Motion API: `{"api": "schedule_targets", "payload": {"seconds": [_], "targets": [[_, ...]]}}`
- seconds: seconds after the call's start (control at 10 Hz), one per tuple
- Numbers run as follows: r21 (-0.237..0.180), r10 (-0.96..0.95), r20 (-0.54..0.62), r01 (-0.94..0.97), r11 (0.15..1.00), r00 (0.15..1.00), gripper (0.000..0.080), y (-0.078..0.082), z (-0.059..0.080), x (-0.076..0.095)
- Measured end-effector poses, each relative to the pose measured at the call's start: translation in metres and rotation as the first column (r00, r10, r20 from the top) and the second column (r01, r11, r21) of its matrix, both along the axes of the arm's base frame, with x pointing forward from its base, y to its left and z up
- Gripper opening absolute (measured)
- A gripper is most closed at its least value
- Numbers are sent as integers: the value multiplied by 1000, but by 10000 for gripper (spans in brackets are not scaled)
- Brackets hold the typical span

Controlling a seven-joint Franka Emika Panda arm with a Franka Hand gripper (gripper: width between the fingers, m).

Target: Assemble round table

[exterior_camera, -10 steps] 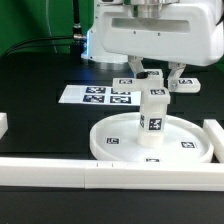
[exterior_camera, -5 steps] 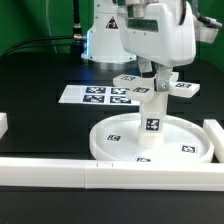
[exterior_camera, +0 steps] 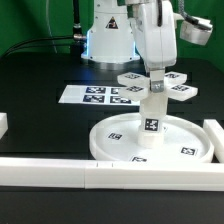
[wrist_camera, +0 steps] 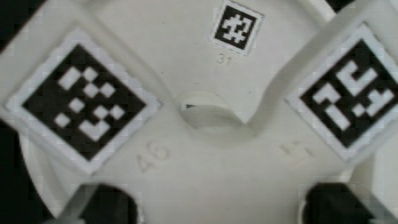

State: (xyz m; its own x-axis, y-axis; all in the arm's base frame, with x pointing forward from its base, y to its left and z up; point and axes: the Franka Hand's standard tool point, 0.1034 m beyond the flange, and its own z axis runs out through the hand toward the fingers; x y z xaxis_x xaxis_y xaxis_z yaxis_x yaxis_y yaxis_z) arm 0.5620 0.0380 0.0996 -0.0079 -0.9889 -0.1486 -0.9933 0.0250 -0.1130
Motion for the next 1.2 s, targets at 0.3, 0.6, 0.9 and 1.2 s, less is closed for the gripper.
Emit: {"api": "schedule_targets", "payload": {"seconds": [0.3, 0.6, 0.9, 1.2], "targets": [[12, 53, 9, -53, 999, 999, 638, 3, 18, 2], [14, 82, 21, -82, 996, 996, 648, 5, 26, 4], [-34, 352, 40, -351, 936, 935, 648, 5, 23, 4], [-80, 659, 46, -655, 752, 751, 648, 9, 24, 10]]}}
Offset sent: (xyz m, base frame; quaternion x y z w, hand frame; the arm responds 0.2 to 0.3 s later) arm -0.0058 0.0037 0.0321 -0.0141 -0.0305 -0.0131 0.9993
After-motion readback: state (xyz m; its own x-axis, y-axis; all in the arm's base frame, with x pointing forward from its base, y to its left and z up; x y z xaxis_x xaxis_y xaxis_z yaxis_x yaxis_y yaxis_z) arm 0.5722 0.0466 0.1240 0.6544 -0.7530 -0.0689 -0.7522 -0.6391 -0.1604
